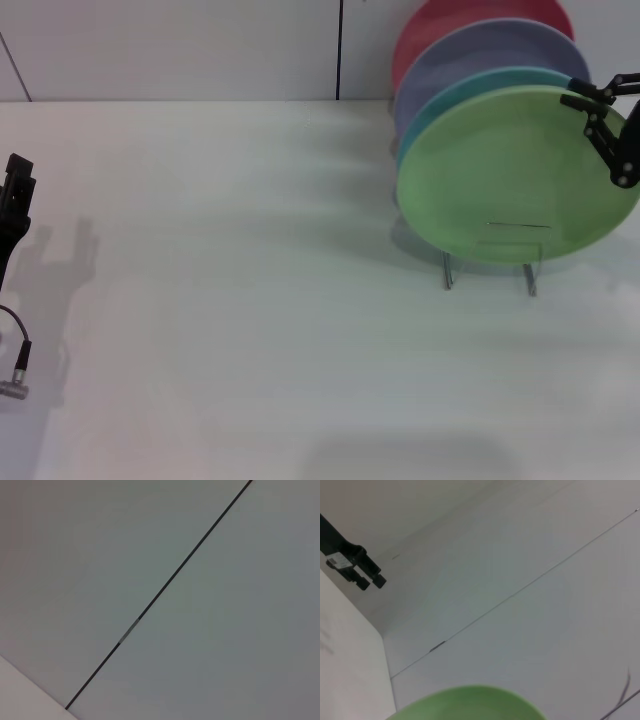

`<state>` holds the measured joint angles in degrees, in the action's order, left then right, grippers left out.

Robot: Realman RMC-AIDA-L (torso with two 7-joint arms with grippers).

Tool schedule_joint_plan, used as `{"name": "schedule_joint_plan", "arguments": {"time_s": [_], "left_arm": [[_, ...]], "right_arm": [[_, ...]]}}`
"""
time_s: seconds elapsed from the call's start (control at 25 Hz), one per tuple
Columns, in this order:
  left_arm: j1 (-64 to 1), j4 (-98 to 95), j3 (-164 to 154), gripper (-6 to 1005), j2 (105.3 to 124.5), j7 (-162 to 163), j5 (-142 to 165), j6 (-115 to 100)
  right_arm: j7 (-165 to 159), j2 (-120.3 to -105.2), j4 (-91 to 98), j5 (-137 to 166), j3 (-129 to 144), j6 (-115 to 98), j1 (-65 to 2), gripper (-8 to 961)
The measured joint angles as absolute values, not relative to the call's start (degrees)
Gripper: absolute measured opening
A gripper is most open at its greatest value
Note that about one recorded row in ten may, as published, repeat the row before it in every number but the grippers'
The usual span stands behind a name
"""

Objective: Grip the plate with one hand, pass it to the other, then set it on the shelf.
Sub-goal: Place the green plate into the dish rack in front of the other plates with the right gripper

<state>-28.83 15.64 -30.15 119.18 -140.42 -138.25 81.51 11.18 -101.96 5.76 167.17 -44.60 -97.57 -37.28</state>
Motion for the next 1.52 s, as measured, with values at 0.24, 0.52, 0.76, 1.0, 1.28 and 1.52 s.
{"name": "schedule_joint_plan", "arguments": {"time_s": [0.24, 0.52, 0.76, 1.0, 1.28, 1.52], "left_arm": [[-28.83, 15.64, -30.08, 618, 119.18, -140.39, -138.25, 81.51], [-28.79, 15.64, -30.05, 618, 119.18, -140.30, -138.25, 81.55], [-28.63, 15.64, -30.05, 618, 119.18, -140.27, -138.25, 81.57], [-28.48, 15.64, -30.05, 618, 119.18, -140.20, -138.25, 81.64], [-28.79, 15.64, -29.53, 618, 119.18, -140.18, -138.25, 81.73], [-28.87, 15.64, -29.34, 618, 119.18, -140.21, -138.25, 81.74]], "right_arm": [[11.05, -102.25, 5.89, 167.17, -43.53, -97.30, -37.42, 34], [11.29, -102.65, 5.89, 167.17, -42.58, -96.12, -37.64, 37], [11.09, -102.88, 5.89, 167.16, -42.40, -94.14, -38.03, 40], [9.03, -102.95, 6.40, 166.91, -40.28, -94.45, -38.23, 42], [9.18, -102.96, 6.60, 166.45, -40.44, -93.95, -38.24, 74], [9.02, -103.01, 7.10, 166.37, -40.20, -93.85, -38.44, 135]]}}
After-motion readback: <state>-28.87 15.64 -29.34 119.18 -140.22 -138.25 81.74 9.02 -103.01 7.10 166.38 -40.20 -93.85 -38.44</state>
